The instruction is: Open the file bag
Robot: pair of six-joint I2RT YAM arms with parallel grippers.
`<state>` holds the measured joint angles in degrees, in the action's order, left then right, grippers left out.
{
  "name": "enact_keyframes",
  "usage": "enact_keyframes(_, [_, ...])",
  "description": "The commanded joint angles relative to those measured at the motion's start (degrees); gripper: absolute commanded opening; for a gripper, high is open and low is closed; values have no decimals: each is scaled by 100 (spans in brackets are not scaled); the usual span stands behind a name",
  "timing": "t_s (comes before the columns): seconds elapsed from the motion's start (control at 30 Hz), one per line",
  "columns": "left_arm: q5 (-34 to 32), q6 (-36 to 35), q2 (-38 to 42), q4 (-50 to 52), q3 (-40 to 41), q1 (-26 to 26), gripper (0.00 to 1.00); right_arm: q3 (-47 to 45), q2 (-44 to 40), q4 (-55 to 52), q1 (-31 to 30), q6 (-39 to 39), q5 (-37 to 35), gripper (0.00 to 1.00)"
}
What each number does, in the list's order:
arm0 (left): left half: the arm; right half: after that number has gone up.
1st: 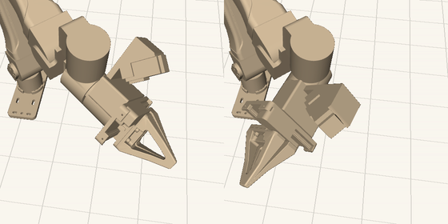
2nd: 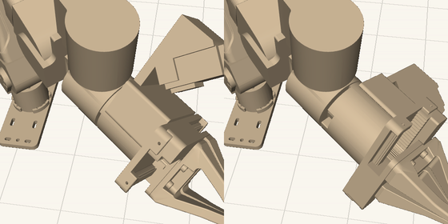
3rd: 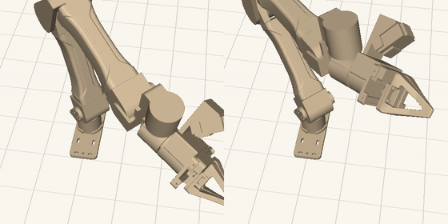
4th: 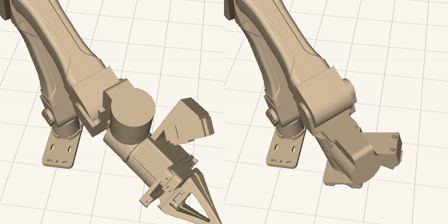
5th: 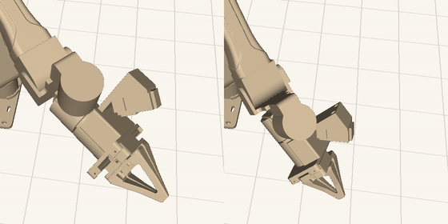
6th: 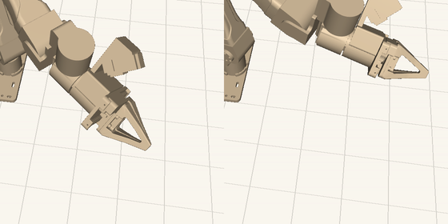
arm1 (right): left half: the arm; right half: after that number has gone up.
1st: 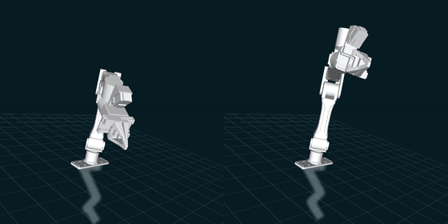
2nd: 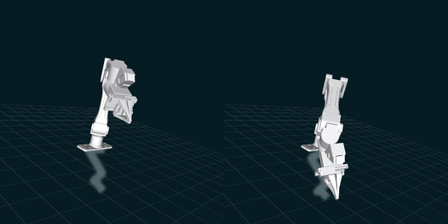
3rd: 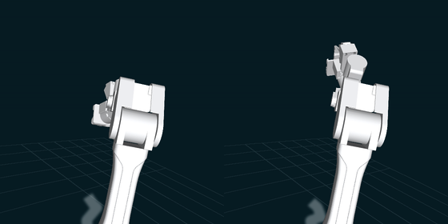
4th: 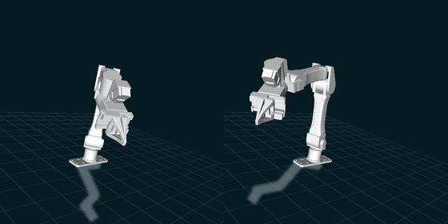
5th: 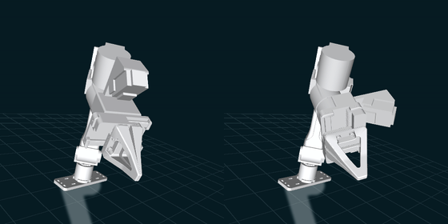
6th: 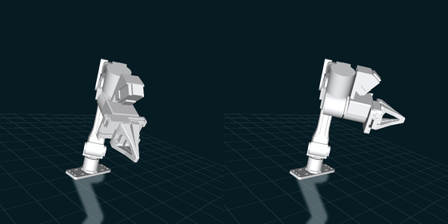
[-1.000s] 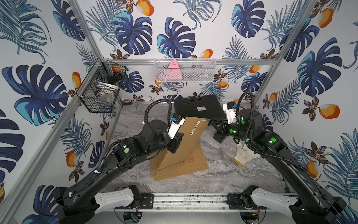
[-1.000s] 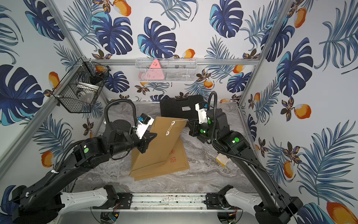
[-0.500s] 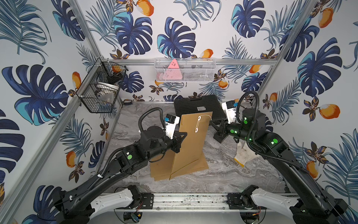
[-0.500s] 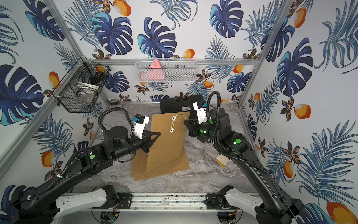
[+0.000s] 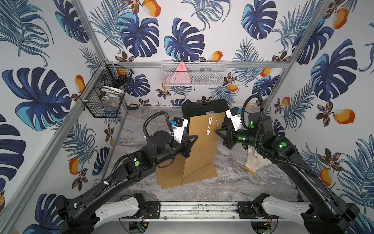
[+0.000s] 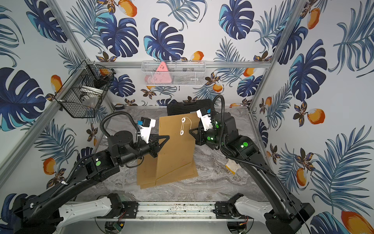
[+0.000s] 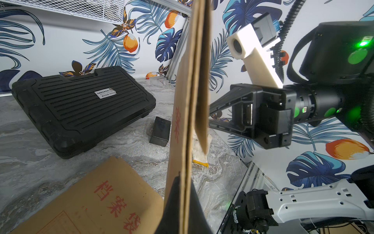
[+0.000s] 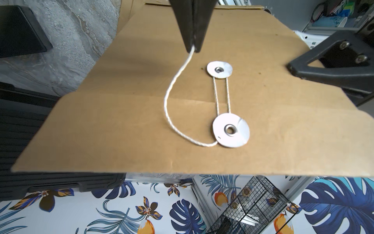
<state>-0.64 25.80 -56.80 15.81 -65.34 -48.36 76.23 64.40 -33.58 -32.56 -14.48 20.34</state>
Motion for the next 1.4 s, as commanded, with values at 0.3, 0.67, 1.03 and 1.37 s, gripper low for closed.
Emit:
enact_keyframes(0.3, [-111,74,52,-263,-41,-7,0,-11,77,-292,-3,369,726,0])
enact_keyframes(0.67, [-163,118,72,-289,-23,-5,0,-99,95,-401,-4,523,1163,0])
enact_keyframes(1.03, [-198,128,80,-281,-38,-6,0,-130,203,-531,-14,638,1470,0])
enact_keyframes(1.37, [-269,109,76,-219,-45,-7,0,-100,327,-604,-57,702,1814,0])
